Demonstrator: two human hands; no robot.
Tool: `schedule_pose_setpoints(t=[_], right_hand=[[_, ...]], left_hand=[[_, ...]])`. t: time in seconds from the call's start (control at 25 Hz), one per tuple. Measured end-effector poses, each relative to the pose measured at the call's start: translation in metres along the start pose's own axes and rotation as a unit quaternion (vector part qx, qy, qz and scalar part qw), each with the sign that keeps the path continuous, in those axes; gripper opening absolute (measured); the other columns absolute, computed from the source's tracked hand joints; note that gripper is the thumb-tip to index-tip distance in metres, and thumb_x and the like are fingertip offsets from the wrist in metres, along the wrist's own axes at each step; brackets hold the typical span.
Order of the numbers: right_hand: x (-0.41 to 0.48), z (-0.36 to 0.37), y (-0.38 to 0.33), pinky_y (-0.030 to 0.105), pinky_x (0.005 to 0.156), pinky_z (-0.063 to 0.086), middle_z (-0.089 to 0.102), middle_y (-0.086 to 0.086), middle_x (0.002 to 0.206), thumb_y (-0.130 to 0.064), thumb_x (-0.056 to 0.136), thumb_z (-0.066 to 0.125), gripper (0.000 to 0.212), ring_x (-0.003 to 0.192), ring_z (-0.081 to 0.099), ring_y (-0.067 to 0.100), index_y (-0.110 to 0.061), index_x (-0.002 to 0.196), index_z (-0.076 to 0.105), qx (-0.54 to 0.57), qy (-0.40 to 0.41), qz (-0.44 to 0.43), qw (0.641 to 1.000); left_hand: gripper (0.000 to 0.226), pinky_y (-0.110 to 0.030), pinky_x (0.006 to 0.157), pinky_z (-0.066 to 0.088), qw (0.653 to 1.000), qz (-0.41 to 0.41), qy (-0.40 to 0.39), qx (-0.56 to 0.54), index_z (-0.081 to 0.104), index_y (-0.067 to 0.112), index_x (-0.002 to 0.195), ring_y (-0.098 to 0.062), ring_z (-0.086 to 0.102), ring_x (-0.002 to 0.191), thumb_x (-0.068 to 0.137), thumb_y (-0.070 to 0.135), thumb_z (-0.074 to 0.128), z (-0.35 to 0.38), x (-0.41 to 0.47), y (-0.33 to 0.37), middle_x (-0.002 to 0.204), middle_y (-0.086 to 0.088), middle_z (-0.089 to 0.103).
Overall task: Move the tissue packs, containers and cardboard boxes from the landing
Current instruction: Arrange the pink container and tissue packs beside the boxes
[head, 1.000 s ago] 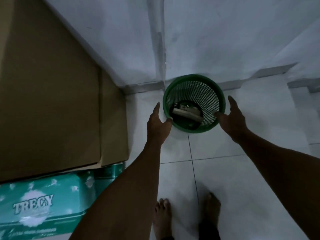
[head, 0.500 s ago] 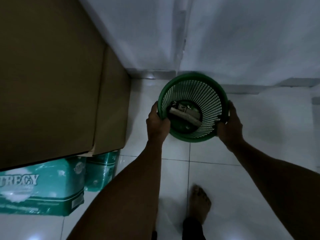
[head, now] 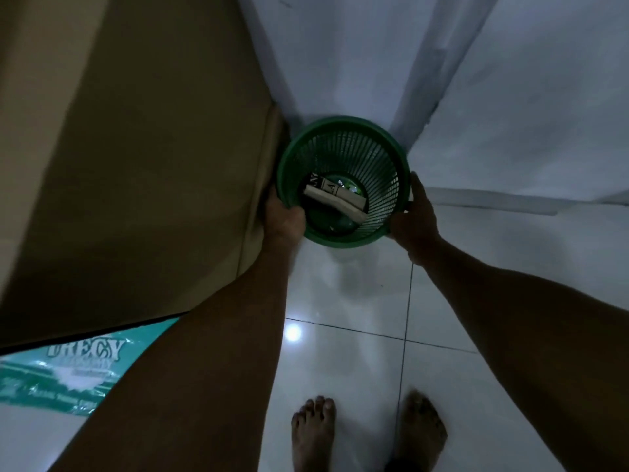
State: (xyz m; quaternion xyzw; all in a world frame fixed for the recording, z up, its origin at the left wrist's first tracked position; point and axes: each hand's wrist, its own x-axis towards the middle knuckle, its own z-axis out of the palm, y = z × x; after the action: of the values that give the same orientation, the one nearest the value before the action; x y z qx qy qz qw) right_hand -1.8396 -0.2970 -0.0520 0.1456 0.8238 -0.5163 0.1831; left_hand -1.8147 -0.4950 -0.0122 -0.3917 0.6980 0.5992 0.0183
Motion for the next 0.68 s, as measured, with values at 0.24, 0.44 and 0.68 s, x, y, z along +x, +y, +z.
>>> schedule_pose_setpoints(t=[0.24,0.44,0.68], right_hand=[[-0.002,0.011,0.011,0.053,0.089,0.055,0.058,0.002,0.137,-0.034,0.087,0.066,0.081,0.120,0.059,0.025,-0.038,0.153,0.019,-0.005,0.029,-0.015,0.999],[-0.006,0.008,0.009,0.051,0.090,0.055,0.059,0.002,0.134,-0.011,0.088,0.065,0.070,0.117,0.059,0.019,-0.030,0.149,0.035,0.000,0.056,-0.018,0.998],[-0.007,0.007,0.005,0.051,0.090,0.055,0.055,0.002,0.138,-0.012,0.086,0.066,0.078,0.123,0.055,0.020,-0.032,0.152,0.029,0.000,0.023,-0.014,1.000]], left_hand=[[0.061,-0.040,0.112,0.036,1.000,-0.010,-0.018,0.000,0.044,-0.004,0.142,-0.031,0.047,0.131,0.084,-0.025,0.042,0.000,0.010,-0.011,0.139,-0.022,0.052],[0.048,-0.046,0.107,0.043,0.996,-0.071,0.024,0.045,0.054,-0.008,0.129,-0.037,0.055,0.120,0.083,-0.016,0.044,-0.001,0.005,-0.023,0.127,-0.025,0.058],[0.046,-0.016,0.093,0.042,0.998,-0.052,0.024,0.016,0.050,-0.005,0.136,-0.025,0.053,0.118,0.092,-0.015,0.039,0.001,0.008,-0.019,0.129,-0.016,0.056]])
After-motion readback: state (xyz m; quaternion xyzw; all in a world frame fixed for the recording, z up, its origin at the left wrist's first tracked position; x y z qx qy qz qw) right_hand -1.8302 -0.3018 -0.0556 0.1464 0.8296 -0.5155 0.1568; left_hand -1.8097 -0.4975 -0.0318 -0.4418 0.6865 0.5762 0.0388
